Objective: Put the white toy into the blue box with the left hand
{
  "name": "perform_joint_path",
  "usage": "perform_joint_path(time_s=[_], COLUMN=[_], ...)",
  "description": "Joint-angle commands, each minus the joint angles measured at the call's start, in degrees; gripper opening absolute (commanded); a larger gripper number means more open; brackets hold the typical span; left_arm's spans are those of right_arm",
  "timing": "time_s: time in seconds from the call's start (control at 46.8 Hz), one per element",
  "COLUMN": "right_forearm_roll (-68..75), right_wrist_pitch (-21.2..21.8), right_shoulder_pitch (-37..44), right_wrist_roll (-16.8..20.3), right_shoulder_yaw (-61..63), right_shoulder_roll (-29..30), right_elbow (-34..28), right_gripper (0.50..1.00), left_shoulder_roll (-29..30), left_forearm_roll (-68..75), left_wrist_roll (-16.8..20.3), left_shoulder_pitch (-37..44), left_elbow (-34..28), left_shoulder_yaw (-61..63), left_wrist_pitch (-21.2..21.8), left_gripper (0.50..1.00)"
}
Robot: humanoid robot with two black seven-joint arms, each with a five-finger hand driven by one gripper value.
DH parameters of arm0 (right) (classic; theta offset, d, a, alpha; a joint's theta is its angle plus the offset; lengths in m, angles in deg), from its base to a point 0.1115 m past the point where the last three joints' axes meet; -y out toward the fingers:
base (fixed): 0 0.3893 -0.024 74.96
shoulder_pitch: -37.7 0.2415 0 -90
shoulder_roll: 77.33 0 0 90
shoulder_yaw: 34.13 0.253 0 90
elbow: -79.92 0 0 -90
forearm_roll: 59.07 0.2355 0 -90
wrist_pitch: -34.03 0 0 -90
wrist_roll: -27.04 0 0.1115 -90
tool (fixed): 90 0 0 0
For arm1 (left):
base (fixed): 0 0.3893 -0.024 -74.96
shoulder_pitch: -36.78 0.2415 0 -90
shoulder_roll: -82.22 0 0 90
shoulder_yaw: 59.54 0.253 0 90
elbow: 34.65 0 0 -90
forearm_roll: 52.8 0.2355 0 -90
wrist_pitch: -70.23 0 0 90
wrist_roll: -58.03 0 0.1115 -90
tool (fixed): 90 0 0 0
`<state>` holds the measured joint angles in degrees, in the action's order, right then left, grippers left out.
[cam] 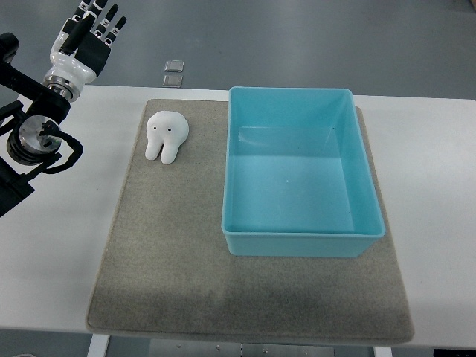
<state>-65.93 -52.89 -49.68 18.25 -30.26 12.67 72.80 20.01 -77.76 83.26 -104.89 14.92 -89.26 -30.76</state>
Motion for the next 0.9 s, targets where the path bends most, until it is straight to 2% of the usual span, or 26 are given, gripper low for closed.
perform_joint_path(time_s=[0.0,0.876], right_forearm_roll=[0.00,0.00], right_wrist_pitch=[0.00,0.00], right_shoulder_pitch=[0.02,0.02], right_wrist_roll=[0.00,0.00], right_shoulder_yaw=[0.00,0.00], right_shoulder_roll=[0.00,0.00], right_elbow=[0.00,0.00], right_gripper=[0.936,0.936], left_shoulder_roll=[0.07,-0.19], left_forearm_roll=[-0.09,0.00], left_wrist_roll=[-0.09,0.00], left_shoulder_pitch=[0.00,-0.27], left_elbow=[0.00,-1.23], left_shoulder_yaw=[-0.07,-0.15], left_wrist_pitch=[-0.09,-0.09], left_gripper=[1.000,1.000])
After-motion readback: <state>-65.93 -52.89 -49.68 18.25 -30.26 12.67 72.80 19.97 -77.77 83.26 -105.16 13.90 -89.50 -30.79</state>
